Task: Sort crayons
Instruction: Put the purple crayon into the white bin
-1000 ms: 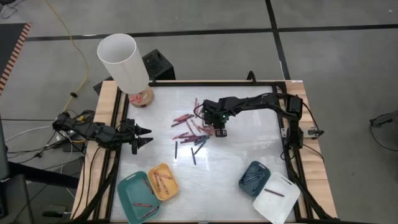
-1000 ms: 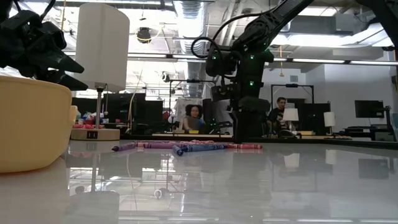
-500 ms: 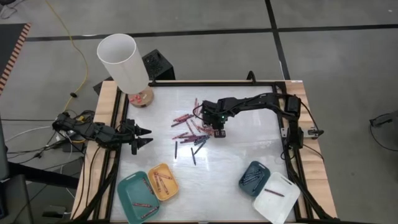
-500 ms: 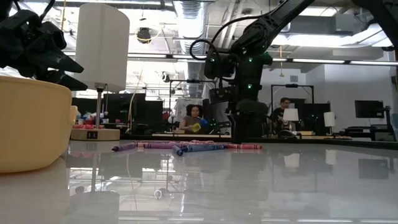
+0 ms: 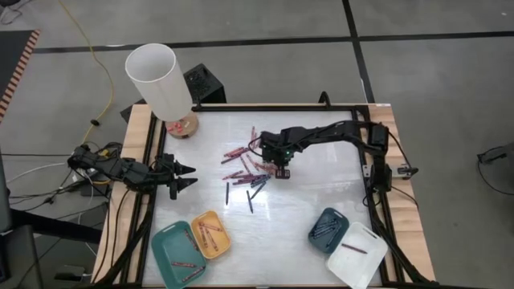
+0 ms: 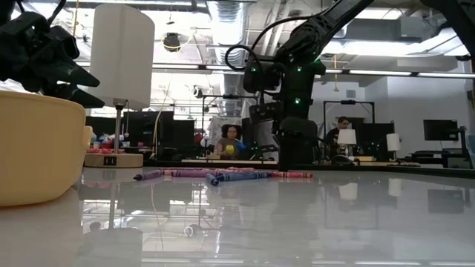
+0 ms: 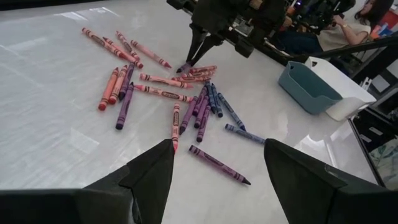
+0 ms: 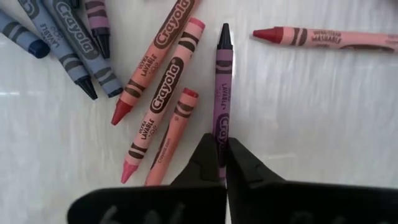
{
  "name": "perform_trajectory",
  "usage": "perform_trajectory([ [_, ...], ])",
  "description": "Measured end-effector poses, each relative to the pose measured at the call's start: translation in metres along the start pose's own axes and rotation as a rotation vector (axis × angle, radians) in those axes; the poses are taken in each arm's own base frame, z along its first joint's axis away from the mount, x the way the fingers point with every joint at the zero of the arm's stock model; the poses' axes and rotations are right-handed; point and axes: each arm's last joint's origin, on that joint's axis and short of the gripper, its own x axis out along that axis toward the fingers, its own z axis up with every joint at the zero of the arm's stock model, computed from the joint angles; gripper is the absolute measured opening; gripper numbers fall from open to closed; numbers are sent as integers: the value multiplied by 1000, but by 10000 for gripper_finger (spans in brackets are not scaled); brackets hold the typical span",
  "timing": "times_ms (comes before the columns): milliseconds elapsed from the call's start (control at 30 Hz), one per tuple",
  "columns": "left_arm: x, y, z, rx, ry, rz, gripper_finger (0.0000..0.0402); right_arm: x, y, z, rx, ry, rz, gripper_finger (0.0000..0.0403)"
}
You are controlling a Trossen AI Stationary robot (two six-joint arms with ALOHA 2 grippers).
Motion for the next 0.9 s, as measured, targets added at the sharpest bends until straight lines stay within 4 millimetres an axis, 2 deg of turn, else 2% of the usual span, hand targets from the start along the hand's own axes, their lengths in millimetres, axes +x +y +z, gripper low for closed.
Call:
perform_trajectory([
  [233, 0, 0, 0, 0, 0, 0, 240, -25, 4, 5, -1, -35, -5, 3],
  [467, 0, 0, 0, 0, 0, 0, 240, -87, 10, -10, 76, -100, -14, 2],
  [667, 0, 0, 0, 0, 0, -1, 240, -151, 40, -36, 126, -189, 12, 2],
  [900, 0, 0, 0, 0, 0, 0, 240, -208, 95, -73, 228, -284, 114, 1],
])
